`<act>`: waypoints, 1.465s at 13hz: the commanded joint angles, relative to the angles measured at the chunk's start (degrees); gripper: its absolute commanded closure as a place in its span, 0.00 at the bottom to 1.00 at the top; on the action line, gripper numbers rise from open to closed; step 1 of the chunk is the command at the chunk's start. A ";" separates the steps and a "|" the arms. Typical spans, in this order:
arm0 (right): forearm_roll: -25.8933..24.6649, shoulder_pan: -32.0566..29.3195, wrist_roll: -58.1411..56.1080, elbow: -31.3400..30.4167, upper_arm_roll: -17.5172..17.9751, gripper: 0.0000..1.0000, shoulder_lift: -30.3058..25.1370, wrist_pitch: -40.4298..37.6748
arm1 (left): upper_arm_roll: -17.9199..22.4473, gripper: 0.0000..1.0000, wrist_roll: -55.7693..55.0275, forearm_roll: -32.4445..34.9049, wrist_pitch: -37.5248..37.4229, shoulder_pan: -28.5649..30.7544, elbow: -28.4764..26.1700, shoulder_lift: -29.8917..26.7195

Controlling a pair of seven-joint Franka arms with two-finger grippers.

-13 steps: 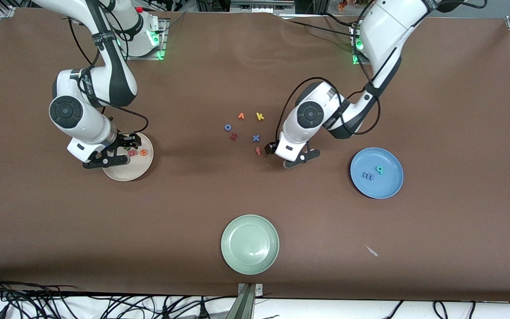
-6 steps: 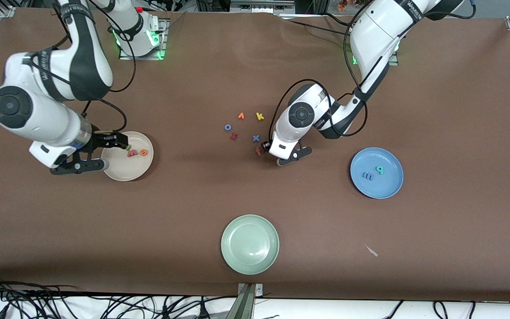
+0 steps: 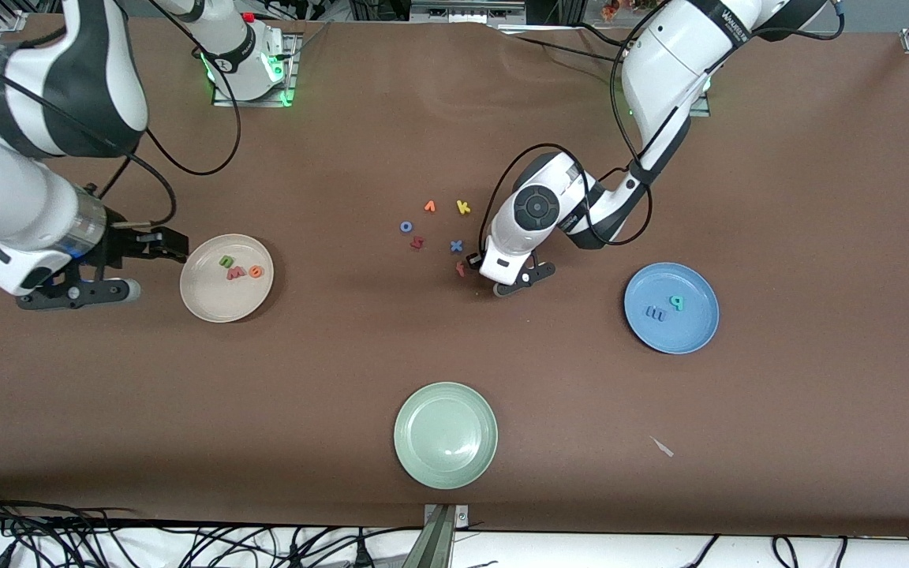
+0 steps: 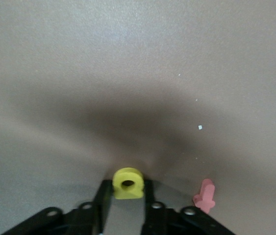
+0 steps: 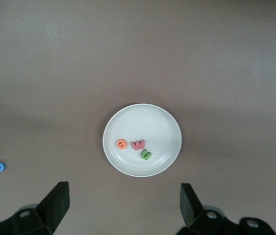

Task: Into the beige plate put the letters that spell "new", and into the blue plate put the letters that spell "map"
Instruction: 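Grasp the yellow letter with the left gripper while the right gripper retracts, then lower the yellow letter onto the blue plate and open the left gripper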

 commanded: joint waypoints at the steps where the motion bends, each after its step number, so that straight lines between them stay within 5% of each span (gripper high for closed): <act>1: 0.79 -0.22 -7.15 2.47 -0.32 0.00 0.40 -2.30 | 0.63 0.76 -0.12 -0.30 0.55 -1.27 1.20 1.26; 4: 1.05 0.13 -7.42 5.36 -0.32 0.00 0.13 -10.37 | 0.63 1.00 0.41 -0.30 0.30 -0.84 1.11 0.48; 6: 1.48 -2.92 -7.43 4.93 3.34 0.00 -0.83 -9.96 | 0.90 1.00 0.76 -0.12 -4.07 -0.22 1.46 -1.97; 8: -2.70 -13.28 -7.07 4.67 14.84 0.00 -2.15 -8.56 | 0.64 1.00 6.44 3.73 -11.54 2.22 1.47 -5.66; 9: -6.74 -14.88 -7.51 3.97 17.67 0.00 -3.46 -6.55 | 0.63 1.00 10.48 3.74 -15.49 3.63 1.38 -7.25; 13: -4.05 -19.46 -6.81 -10.78 21.64 0.00 -13.66 -2.14 | 0.55 1.00 26.64 3.83 -26.93 11.27 1.47 -13.23; 15: -4.49 -22.79 -6.90 -11.15 26.47 0.00 -14.11 -0.73 | 0.55 1.00 39.10 3.83 -29.23 17.07 1.38 -14.20; 19: -7.29 -23.07 -1.72 -10.54 27.37 0.00 -14.90 0.32 | 0.90 1.00 60.83 4.27 -27.93 29.03 0.50 -10.97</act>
